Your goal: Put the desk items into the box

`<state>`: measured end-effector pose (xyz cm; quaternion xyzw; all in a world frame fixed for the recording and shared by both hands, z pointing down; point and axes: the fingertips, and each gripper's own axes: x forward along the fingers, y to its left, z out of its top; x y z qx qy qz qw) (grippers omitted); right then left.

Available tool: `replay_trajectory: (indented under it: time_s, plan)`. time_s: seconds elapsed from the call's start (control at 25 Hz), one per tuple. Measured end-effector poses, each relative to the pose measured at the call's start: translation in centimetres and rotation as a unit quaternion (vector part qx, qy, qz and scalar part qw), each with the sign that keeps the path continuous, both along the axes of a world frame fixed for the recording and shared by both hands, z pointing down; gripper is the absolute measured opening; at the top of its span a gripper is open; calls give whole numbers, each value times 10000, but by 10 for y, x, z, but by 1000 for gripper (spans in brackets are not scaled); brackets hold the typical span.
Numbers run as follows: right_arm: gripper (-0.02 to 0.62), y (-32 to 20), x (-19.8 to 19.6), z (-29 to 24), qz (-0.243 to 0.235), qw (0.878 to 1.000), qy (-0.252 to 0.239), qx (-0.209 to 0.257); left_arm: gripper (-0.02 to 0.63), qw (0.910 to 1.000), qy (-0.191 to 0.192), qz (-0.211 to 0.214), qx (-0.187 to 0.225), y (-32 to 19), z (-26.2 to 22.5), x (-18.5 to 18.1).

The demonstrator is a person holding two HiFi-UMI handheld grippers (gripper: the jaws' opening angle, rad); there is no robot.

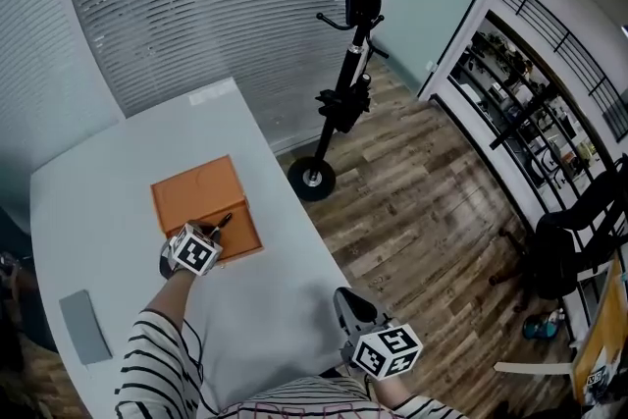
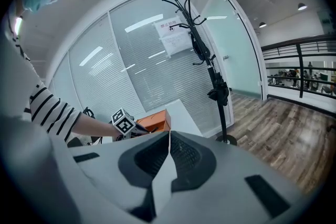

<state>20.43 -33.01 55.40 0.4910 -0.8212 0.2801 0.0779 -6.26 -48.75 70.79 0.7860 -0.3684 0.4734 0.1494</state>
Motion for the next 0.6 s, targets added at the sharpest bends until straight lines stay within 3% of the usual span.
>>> replay_trajectory:
  time_s: [0.32,0.6]
  plan:
    - [28,-4,2,4,25,10000,-11,-4,55,9989,-215,-15,-417,7,24,-6]
    - [28,-5,1,5,25,10000,-14,-22,55,9984,-273,-74,-482,7,28,-8]
